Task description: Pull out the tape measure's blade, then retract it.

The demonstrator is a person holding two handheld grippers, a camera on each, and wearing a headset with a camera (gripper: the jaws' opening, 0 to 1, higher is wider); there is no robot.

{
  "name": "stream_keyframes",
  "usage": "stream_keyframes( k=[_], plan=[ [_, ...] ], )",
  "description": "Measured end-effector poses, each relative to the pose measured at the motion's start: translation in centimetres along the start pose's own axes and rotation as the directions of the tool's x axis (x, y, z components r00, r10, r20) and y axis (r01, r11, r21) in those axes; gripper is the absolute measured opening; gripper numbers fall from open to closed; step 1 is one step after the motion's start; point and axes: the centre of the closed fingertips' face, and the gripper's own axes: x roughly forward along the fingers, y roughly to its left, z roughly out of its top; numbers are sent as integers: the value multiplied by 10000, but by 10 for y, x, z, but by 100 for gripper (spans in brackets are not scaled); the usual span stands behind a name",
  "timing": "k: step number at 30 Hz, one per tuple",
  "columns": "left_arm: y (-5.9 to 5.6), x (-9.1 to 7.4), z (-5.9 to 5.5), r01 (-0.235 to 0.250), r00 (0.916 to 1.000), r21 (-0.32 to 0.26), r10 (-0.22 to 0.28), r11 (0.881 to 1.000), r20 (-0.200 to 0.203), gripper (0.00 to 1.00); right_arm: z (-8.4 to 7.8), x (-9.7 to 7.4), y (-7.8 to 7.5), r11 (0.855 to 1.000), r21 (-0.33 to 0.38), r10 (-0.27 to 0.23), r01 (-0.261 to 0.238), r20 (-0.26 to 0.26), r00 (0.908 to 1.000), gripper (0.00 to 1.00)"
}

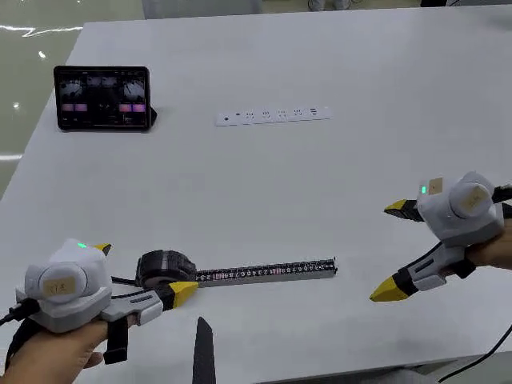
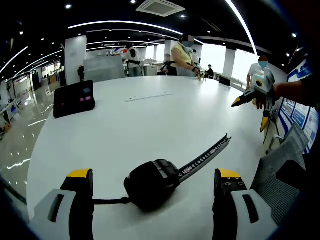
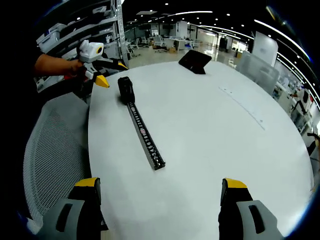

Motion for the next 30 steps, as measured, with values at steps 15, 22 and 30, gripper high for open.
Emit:
stream_keyframes(
  k=[15,22,30],
  plan=[
    [5,7,1,-1267,9902,-638,1300,9899,510,99,16,30,-7,9843,-1602,621,-740,-784,9950,99],
    [7,5,6,-1894,9734,-633,1959,9799,1191,99,13,45,-8,9738,-1970,938,-1137,-1073,9898,99],
    [1,13,-10,-2159,9653,-1279,2313,9680,1212,99,12,59,-10,9673,-2174,1029,-1309,-1358,9854,99]
  ],
)
